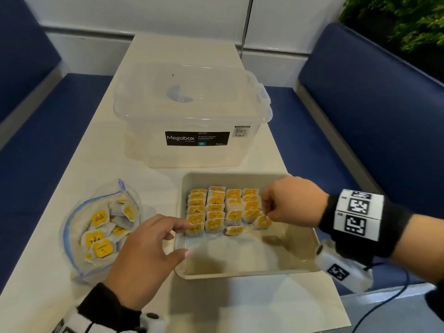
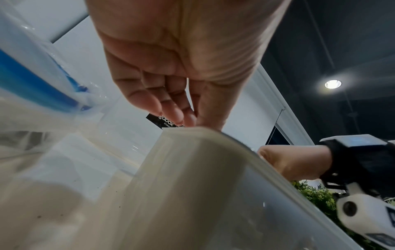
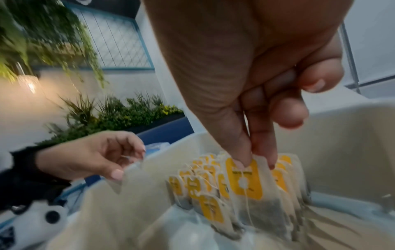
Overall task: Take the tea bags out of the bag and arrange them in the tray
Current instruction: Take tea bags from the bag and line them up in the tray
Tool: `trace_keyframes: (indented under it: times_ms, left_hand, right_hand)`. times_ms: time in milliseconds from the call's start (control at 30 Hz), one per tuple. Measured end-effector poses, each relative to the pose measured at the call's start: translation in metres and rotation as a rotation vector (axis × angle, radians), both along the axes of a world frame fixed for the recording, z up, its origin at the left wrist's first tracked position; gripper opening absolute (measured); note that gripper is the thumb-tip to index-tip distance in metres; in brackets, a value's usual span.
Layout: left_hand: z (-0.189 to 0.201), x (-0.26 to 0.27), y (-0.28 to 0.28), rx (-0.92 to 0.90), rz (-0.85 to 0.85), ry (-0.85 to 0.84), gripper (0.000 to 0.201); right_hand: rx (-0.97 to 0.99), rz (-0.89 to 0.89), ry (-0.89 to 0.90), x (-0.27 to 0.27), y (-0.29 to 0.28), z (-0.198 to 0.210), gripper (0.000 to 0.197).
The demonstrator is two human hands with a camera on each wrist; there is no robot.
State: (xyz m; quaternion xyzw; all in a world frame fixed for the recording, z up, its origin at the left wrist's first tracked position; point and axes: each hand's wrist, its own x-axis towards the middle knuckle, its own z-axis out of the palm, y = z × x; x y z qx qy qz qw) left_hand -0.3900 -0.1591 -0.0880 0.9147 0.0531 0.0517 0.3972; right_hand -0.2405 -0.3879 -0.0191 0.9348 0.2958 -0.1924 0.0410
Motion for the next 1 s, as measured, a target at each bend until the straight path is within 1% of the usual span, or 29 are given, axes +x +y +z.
trace_keyframes:
  times_ms: [233,533,800,900,1000]
  left_hand:
    - [0.002,-0.001,0.001,-0.026,-0.006,0.028,0.044]
    - [0.003,0.000,0.004,-0.062,-0.006,0.036,0.040]
    - [0.008,0.005,0.006,-0.083,0.010,0.023,0.037]
    - [0.008,0.004,0.013,-0.087,0.069,-0.019,0.033]
    - [0.008,-0.004,0.039,-0.052,0.245,-0.094,0.036]
  right_hand:
    - [-0.120,0.033,-0.004,0.016,0.022,-0.027,0.016]
    - [-0.113,-0.003,0.059,0.020,0.030,-0.032,0.016]
    - [-0.172,0.007,0.063,0.025,0.027,-0.032,0.012]
    - [-0.151,0.007,0.054,0.026,0.026,-0.023,0.006]
    - [-0.044,-0.013,0.029,0.024,0.030,-0.002,0.005]
